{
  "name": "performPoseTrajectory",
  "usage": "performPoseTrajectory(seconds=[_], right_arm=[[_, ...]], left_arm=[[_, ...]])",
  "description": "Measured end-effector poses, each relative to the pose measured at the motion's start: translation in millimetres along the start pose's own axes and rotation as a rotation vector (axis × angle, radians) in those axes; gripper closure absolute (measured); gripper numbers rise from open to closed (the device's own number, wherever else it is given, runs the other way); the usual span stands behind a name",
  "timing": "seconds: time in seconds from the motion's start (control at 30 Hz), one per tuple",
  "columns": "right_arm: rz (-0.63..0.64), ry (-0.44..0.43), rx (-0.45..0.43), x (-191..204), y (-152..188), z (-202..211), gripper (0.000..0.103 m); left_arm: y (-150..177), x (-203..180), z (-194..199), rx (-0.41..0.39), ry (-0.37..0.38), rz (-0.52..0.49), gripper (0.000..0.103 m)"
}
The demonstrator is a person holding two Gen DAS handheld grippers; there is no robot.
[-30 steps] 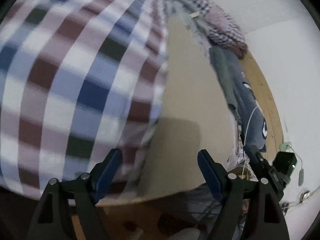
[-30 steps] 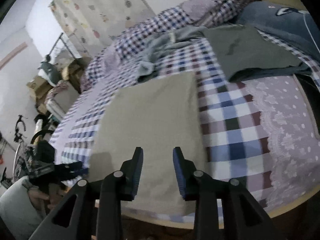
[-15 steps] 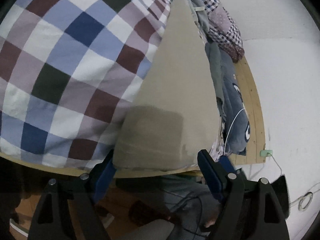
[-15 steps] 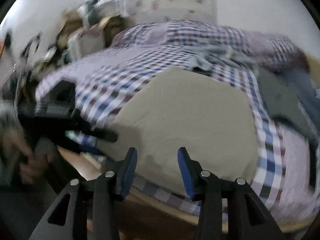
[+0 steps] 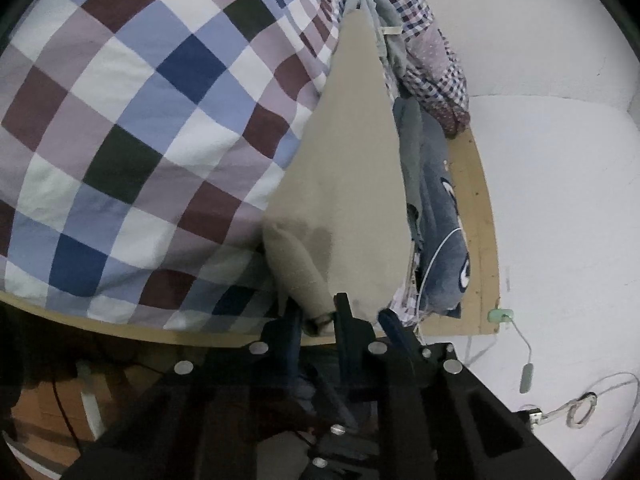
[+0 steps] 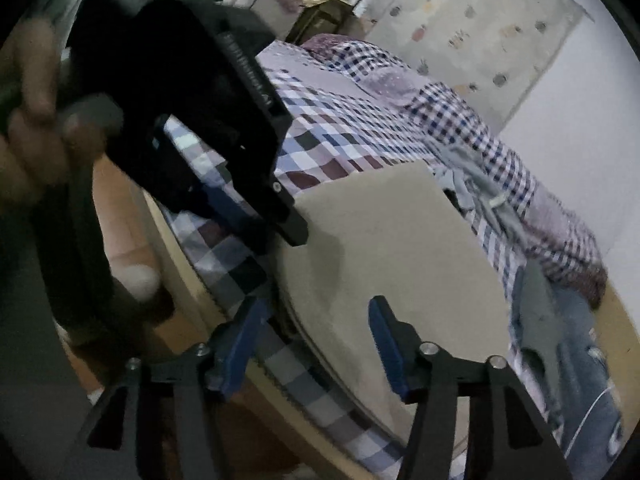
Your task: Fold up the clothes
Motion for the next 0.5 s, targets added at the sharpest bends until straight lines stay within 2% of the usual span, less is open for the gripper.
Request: performPoseTrajectory(seconds=[0.3,0.5], right_arm=[[0.121,0.19,0.03,11,-17,-30,0.04],[0.154,0.24,0.009,16,-28,-33,0.044]], left_arm=[[2,-17,4,0.008,0.072,-0.048,0.097],[1,-10,14,0.002,0.085,-0.034,0.097]])
Point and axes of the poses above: each gripper's, at about its wrist camera, not at the fingertips, and z roughly against the way its jaws point, x to its left, y to its underside, the point moved 10 cm from there along -z, roughly the way its jaws point, and after that the axes turned 14 degrees about x, right-handed, at the moved point
